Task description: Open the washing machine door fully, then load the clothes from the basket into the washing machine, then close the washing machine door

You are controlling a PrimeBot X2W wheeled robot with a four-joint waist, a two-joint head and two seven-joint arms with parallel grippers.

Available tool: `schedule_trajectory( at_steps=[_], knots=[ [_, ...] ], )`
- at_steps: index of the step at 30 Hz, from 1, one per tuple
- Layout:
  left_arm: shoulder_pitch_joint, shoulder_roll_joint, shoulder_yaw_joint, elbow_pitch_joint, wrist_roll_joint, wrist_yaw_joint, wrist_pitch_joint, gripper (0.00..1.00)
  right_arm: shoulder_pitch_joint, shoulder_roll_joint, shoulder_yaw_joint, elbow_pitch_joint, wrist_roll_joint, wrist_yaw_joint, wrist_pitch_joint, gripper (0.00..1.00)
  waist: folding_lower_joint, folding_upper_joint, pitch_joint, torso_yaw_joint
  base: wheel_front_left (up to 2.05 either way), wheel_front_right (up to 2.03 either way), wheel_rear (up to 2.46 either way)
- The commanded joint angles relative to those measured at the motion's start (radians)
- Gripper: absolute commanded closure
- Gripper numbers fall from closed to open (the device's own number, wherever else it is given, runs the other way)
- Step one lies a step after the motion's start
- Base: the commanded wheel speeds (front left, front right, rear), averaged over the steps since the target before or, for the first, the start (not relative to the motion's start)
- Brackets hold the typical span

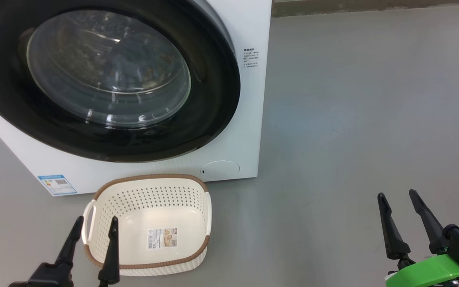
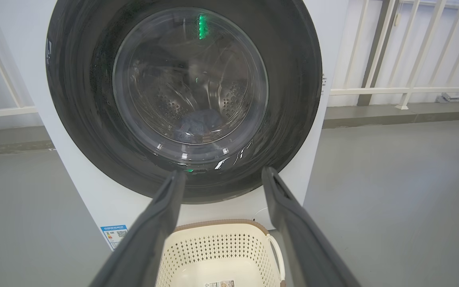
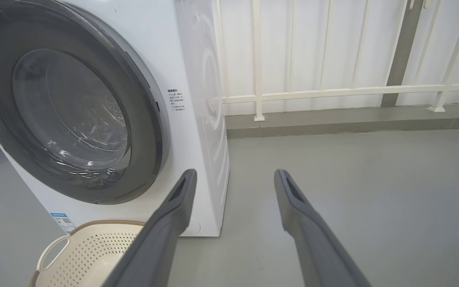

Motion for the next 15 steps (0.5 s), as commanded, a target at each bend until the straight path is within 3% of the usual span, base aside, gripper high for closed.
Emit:
schedule_trajectory(
  at_steps=[1,2,3,12,15],
  knots=[
    [-0.032,0.019,0.031,-0.02,-0.009,0.006,-0.011,0.0,-0.02,-0.005,0.022,-0.029,-0.003,0.001,-0.001,0.0,0.0,0.0,0.0,0.0,0.0,0.0,0.0],
    [-0.032,0.02,0.03,-0.02,-0.01,0.006,-0.011,0.0,-0.02,-0.005,0.023,-0.029,-0.003,0.001,0.0,0.0,0.0,0.0,0.001,0.0,0.0,0.0,0.0],
    [0.0,0.001,-0.002,0.001,-0.005,0.0,0.0,1.0,0.0,0.0,0.0,0.001,0.0,0.0,0.0,1.0,0.0,0.0,0.001,0.0,0.0,0.0,0.0],
    [0.003,-0.016,0.004,0.038,-0.078,-0.006,0.015,1.0,-0.003,0.003,0.003,0.049,0.074,0.0,0.008,1.0,0.0022,0.0,-0.003,0.0,0.0,0.0,0.0],
    [-0.001,-0.017,0.009,0.044,-0.112,-0.009,0.021,1.0,-0.007,0.002,0.004,0.057,0.109,0.0,0.012,1.0,0.0009,0.0,-0.003,0.0,0.0,0.0,0.0]
  ],
)
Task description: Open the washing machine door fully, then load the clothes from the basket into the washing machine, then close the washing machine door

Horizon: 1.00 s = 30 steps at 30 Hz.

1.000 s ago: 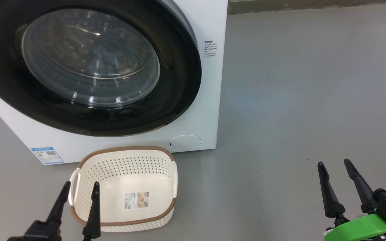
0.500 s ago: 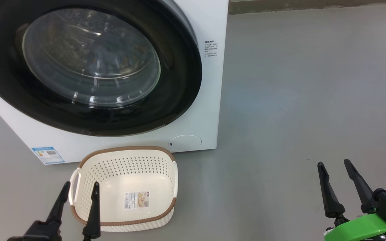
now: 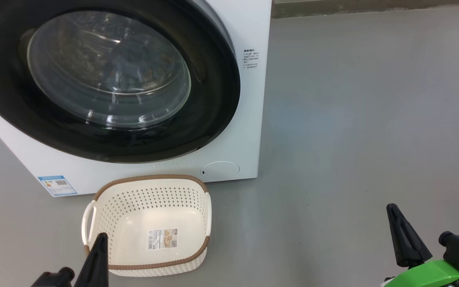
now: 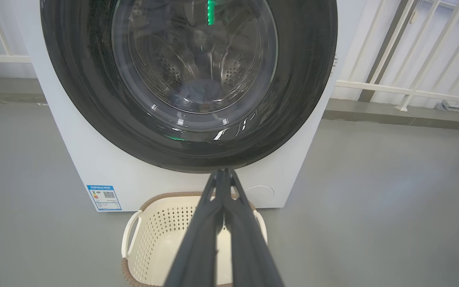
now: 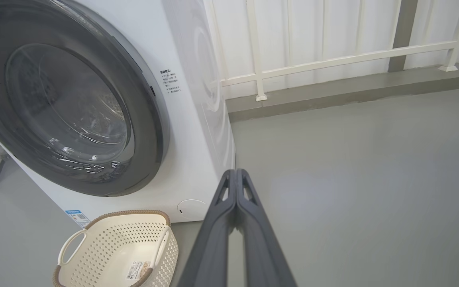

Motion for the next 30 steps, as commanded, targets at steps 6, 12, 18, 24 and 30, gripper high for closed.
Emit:
schedule_trajectory(
  at_steps=[6,12,18,24,30],
  knots=[
    [-0.035,0.008,0.024,-0.005,-0.088,-0.014,0.013,1.0,-0.022,-0.007,0.004,-0.004,0.1,0.0,0.01,1.0,-0.0003,-0.0001,0.001,-0.001,0.0,0.0,0.0],
    [-0.044,0.006,0.034,0.006,-0.156,-0.02,0.025,1.0,-0.031,-0.009,0.005,0.011,0.169,0.0,0.018,1.0,-0.0003,-0.0001,-0.001,-0.001,0.0,0.0,0.0],
    [-0.053,0.004,0.045,0.017,-0.223,-0.026,0.037,1.0,-0.039,-0.01,0.006,0.026,0.238,0.0,0.026,1.0,-0.0003,-0.0001,-0.002,-0.001,0.0,0.0,0.0],
    [-0.06,0.001,0.055,0.026,-0.289,-0.032,0.049,1.0,-0.047,-0.01,0.006,0.041,0.306,0.0,0.035,1.0,-0.0003,-0.0001,-0.003,-0.002,0.0,0.0,0.0],
    [-0.067,-0.002,0.065,0.034,-0.345,-0.037,0.06,1.0,-0.054,-0.011,0.007,0.053,0.364,0.0,0.042,1.0,-0.0003,-0.0001,-0.004,-0.002,0.0,0.0,0.0]
  ],
)
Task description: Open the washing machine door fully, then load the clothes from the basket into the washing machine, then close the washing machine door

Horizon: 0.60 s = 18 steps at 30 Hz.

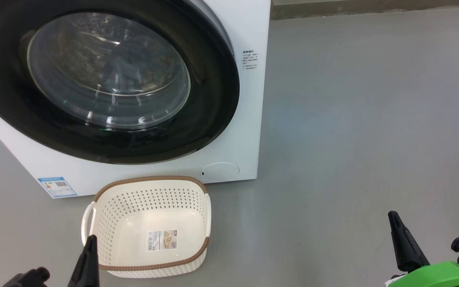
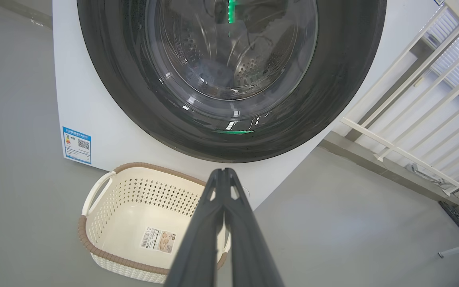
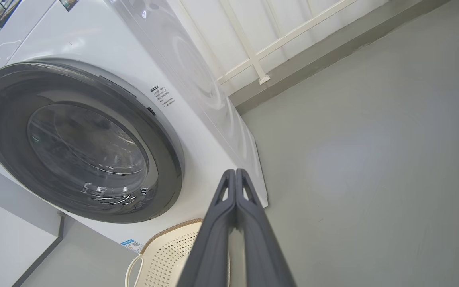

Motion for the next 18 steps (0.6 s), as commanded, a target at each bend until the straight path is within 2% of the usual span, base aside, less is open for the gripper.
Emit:
schedule_trajectory(
  at_steps=[1,18],
  knots=[
    [-0.042,0.009,0.023,-0.015,-0.033,-0.011,0.007,1.0,-0.049,-0.01,0.007,-0.017,0.034,0.0,0.005,1.0,-0.0001,0.0,0.0,0.0,0.0,0.0,0.0],
    [-0.064,0.0,0.055,0.013,-0.221,-0.028,0.043,1.0,-0.072,-0.011,0.007,0.026,0.228,0.001,0.03,1.0,-0.0001,0.0,-0.004,-0.001,0.0,0.0,0.0]
  ],
)
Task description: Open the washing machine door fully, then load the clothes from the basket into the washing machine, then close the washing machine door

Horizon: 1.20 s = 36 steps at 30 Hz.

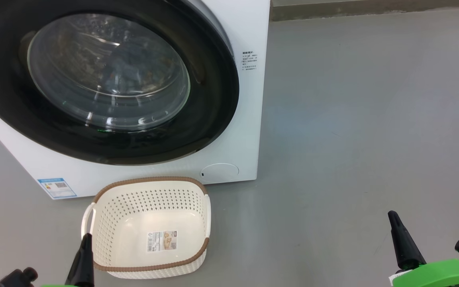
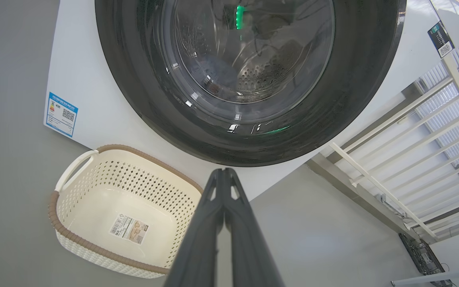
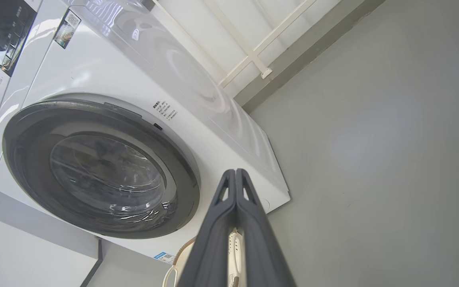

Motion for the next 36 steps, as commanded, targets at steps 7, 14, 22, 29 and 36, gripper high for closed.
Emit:
schedule_trajectory(
  at_steps=[7,14,22,29,36],
  knots=[
    [-0.053,0.007,0.038,-0.005,-0.099,-0.018,0.02,1.0,-0.059,-0.011,0.008,-0.002,0.103,0.001,0.017,1.0,-0.0001,-0.0001,-0.002,-0.001,0.0,0.0,0.0],
    [-0.064,0.002,0.054,0.009,-0.186,-0.026,0.038,1.0,-0.07,-0.011,0.008,0.017,0.194,0.001,0.03,1.0,-0.0001,-0.0001,-0.003,-0.001,0.0,0.0,0.0],
    [-0.073,-0.002,0.069,0.02,-0.263,-0.033,0.053,1.0,-0.079,-0.011,0.007,0.035,0.273,0.001,0.04,1.0,-0.0001,-0.0001,-0.004,-0.002,0.0,0.0,0.0],
    [-0.083,-0.007,0.083,0.031,-0.34,-0.04,0.069,1.0,-0.089,-0.011,0.007,0.052,0.352,0.001,0.051,1.0,-0.0001,-0.0001,-0.006,-0.002,0.0,0.0,0.0],
    [-0.092,-0.011,0.097,0.043,-0.416,-0.047,0.085,1.0,-0.099,-0.011,0.006,0.07,0.431,0.001,0.062,1.0,-0.0001,-0.0001,-0.007,-0.003,0.0,0.0,0.0]
  ],
)
